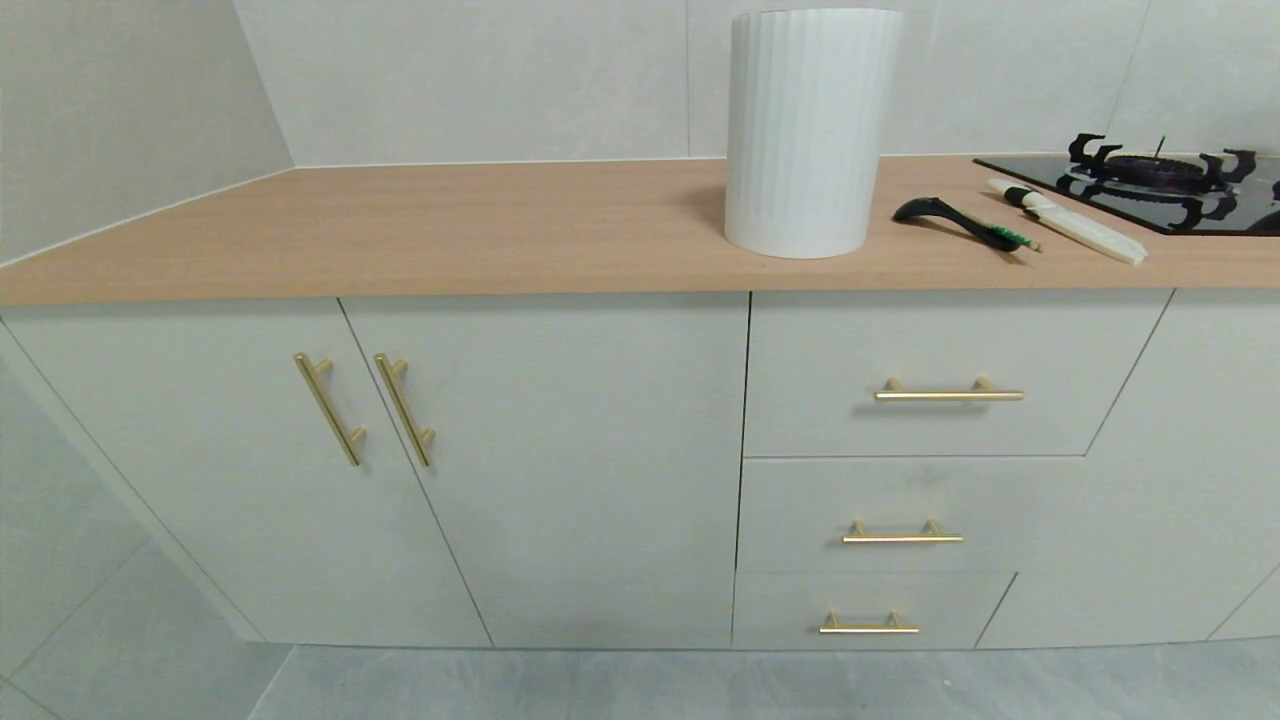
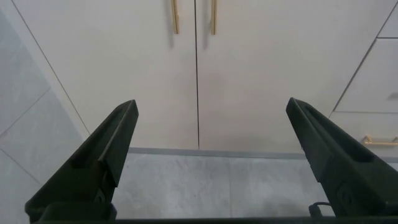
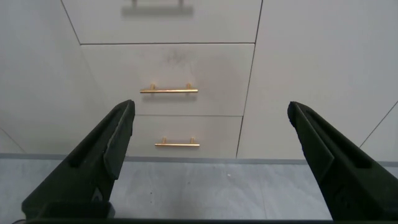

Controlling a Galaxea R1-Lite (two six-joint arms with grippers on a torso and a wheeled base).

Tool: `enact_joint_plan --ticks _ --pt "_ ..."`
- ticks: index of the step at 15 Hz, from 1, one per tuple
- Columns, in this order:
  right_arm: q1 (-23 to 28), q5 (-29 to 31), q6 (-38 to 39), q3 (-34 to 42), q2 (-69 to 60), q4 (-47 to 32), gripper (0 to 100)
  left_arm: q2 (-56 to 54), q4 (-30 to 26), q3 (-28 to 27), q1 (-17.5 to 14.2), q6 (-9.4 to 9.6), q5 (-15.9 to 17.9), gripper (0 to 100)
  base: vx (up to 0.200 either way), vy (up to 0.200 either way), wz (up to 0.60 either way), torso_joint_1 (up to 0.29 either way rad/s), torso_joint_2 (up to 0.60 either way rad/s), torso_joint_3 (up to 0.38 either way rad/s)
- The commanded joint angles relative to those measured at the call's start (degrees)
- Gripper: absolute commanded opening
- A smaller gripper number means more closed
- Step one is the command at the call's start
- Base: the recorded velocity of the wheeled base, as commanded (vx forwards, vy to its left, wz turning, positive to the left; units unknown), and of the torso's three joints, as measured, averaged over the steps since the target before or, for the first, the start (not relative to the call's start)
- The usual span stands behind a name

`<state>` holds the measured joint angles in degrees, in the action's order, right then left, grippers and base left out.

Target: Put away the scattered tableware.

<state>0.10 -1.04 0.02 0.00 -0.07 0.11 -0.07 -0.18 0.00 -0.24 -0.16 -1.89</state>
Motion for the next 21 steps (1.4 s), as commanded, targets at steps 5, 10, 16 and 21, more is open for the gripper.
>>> enact_joint_plan --ticks 5,10,16,21 --pt "-1.3 -0.4 2.7 -10.1 3.2 0.2 100 0.1 0.0 0.0 0.0 -0.02 0.0 100 0.000 0.000 0.00 0.000 0.00 0.000" --pt "-3.8 -1.4 -0.8 -15.6 22.7 -1.5 100 0.1 0.0 0.0 0.0 -0.02 0.0 100 0.000 0.000 0.00 0.000 0.00 0.000" --pt "-4.8 -1.9 -2.0 -22.3 59.8 2.6 100 0.1 0.0 0.0 0.0 -0.02 0.0 100 0.000 0.000 0.00 0.000 0.00 0.000" --pt "-7.8 -1.3 -2.0 -25.1 84.1 19.4 100 0.1 0.0 0.0 0.0 -0.02 0.0 100 0.000 0.000 0.00 0.000 0.00 0.000"
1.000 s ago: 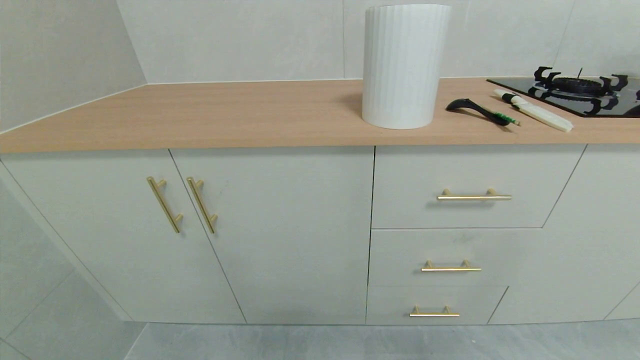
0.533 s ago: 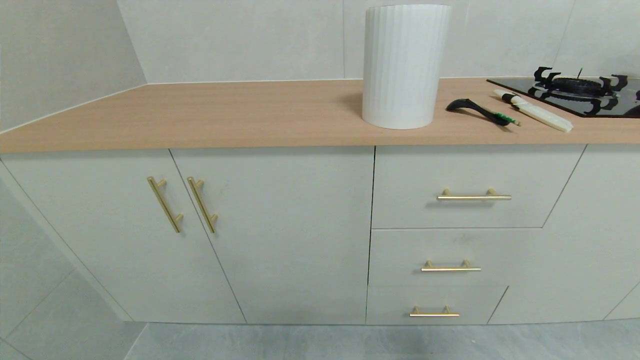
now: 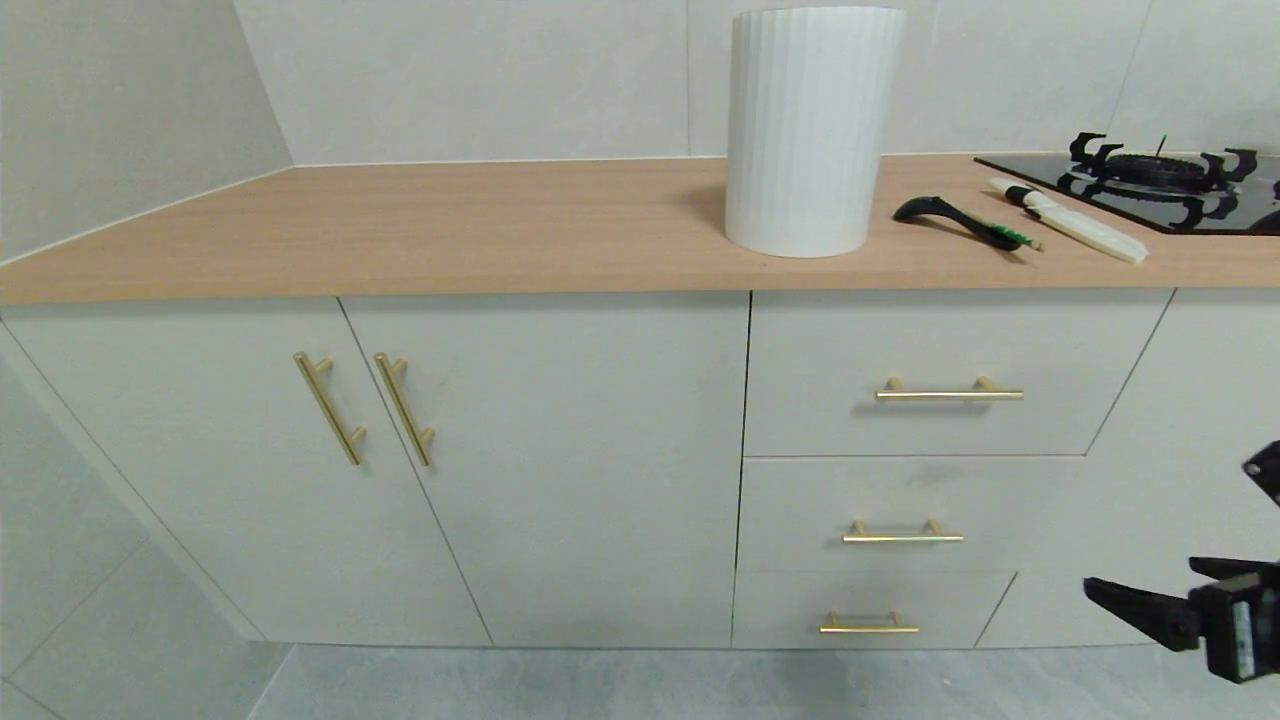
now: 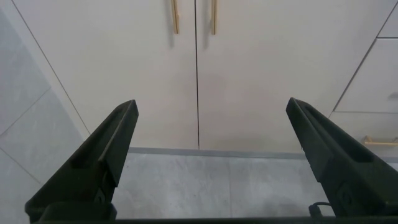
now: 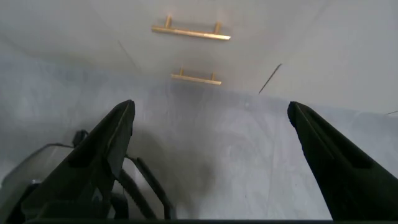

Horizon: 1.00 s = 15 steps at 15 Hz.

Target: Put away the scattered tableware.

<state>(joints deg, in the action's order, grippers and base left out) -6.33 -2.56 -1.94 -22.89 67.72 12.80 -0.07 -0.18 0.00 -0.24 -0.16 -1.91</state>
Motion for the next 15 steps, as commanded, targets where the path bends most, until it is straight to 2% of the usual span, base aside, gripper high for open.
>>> enact_joint_plan --ticks 1,4,12,15 --pt "-1.5 0.3 -0.1 -2.5 20.2 9.5 100 0.1 0.0 0.0 0.0 -0.02 0.0 100 0.000 0.000 0.00 0.000 0.00 0.000" --pt "-1.8 0.3 -0.1 -4.3 29.1 17.2 100 0.1 0.0 0.0 0.0 -0.02 -0.1 100 0.000 0.000 0.00 0.000 0.00 0.000" --pt "-2.5 0.5 -0.2 -13.1 42.5 20.9 100 0.1 0.0 0.0 0.0 -0.02 0.0 100 0.000 0.000 0.00 0.000 0.00 0.000" --pt "-2.8 0.5 -0.5 -18.8 47.5 21.1 100 0.1 0.0 0.0 0.0 -0.02 0.0 100 0.000 0.000 0.00 0.000 0.00 0.000"
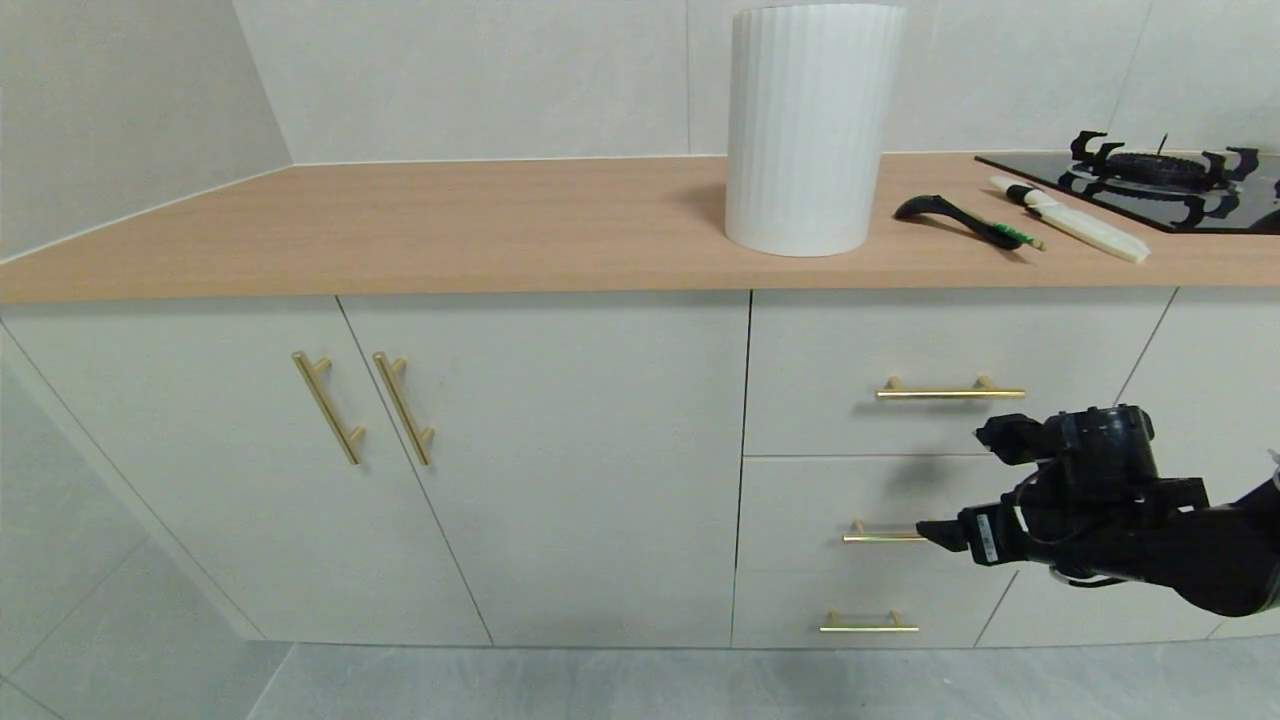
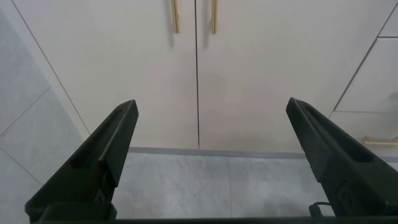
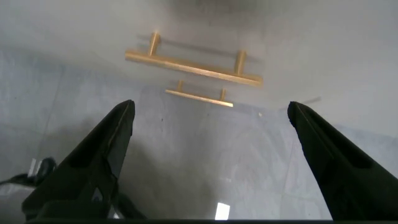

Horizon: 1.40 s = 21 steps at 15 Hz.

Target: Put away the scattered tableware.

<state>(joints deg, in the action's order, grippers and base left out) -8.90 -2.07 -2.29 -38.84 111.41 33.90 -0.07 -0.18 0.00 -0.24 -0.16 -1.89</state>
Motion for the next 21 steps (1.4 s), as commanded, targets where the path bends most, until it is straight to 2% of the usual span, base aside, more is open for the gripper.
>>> enact_joint_plan --ticks 1,6,9,13,15,21 --pt "-0.4 0.1 -0.2 -4.0 4.7 0.0 100 0.1 0.0 0.0 0.0 -0.02 0.0 100 0.000 0.000 0.00 0.000 0.00 0.000" --pt "-3.1 3.9 0.1 -4.7 9.4 1.9 100 0.1 0.0 0.0 0.0 -0.02 0.0 100 0.000 0.000 0.00 0.000 0.00 0.000" --pt "-3.1 5.2 0.4 -4.4 12.1 6.2 100 0.1 0.0 0.0 0.0 -0.02 0.0 100 0.000 0.000 0.00 0.000 0.00 0.000" --pt "-3.1 10.5 1.5 -5.2 17.1 12.0 100 0.1 0.0 0.0 0.0 -0.02 0.0 100 0.000 0.000 0.00 0.000 0.00 0.000" --pt "-3.1 12.4 4.8 -7.1 19.5 12.4 100 0.1 0.0 0.0 0.0 -0.02 0.0 100 0.000 0.000 0.00 0.000 0.00 0.000" --pt "-2.9 14.2 6.7 -9.6 21.9 12.3 100 0.1 0.0 0.0 0.0 -0.02 0.0 100 0.000 0.000 0.00 0.000 0.00 0.000"
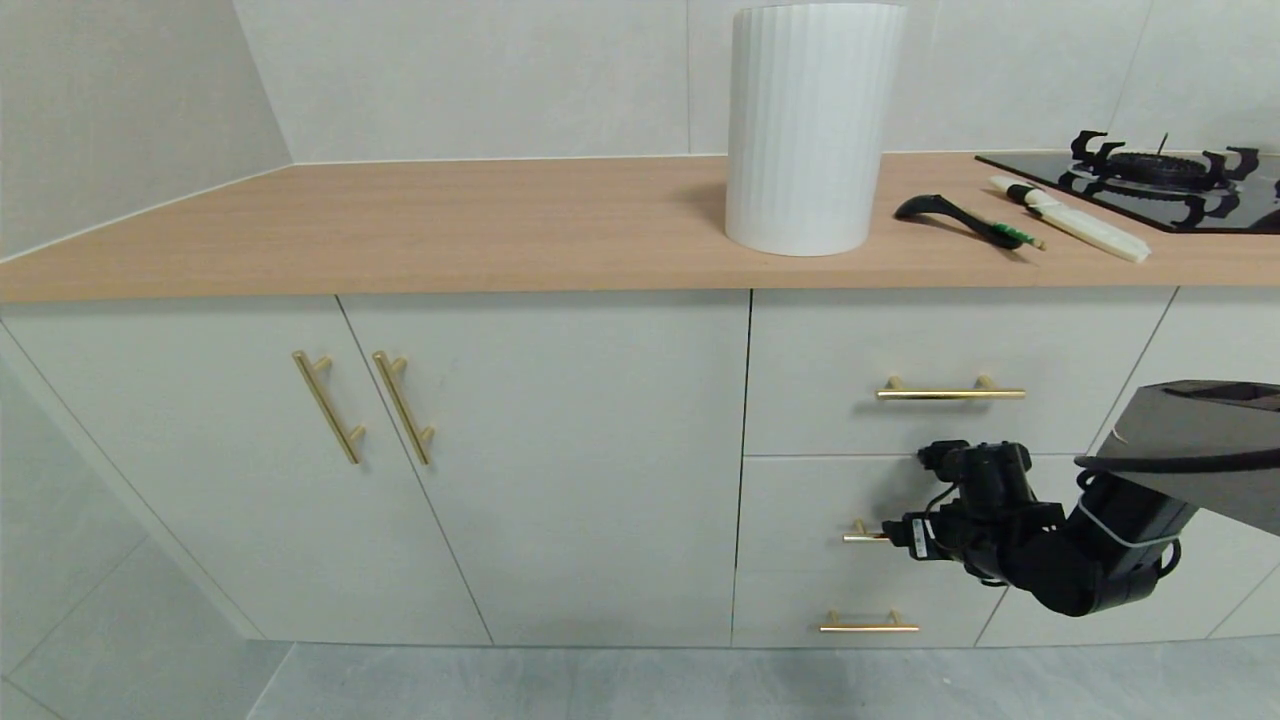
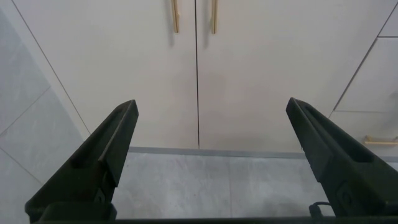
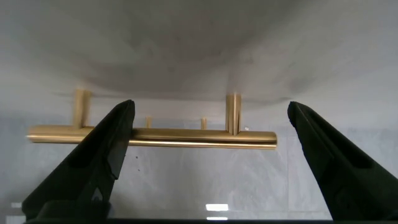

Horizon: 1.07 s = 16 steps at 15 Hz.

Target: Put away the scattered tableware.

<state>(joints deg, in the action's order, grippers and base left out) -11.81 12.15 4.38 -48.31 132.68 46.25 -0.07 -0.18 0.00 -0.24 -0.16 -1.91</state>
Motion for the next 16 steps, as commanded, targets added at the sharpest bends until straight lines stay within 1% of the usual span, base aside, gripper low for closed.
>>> enact_joint_plan --ticks 1,15,16 --pt "0.0 0.0 -0.1 -0.1 0.6 -0.5 100 0.1 0.0 0.0 0.0 -0.02 0.0 100 0.000 0.000 0.00 0.000 0.00 0.000" --pt "-0.1 -0.1 -0.6 1.5 -0.1 -2.3 100 0.1 0.0 0.0 0.0 -0.02 0.0 100 0.000 0.000 0.00 0.000 0.00 0.000" --pt "-0.2 -0.1 -0.7 1.7 -1.0 -4.0 100 0.1 0.0 0.0 0.0 -0.02 -0.1 100 0.000 0.000 0.00 0.000 0.00 0.000"
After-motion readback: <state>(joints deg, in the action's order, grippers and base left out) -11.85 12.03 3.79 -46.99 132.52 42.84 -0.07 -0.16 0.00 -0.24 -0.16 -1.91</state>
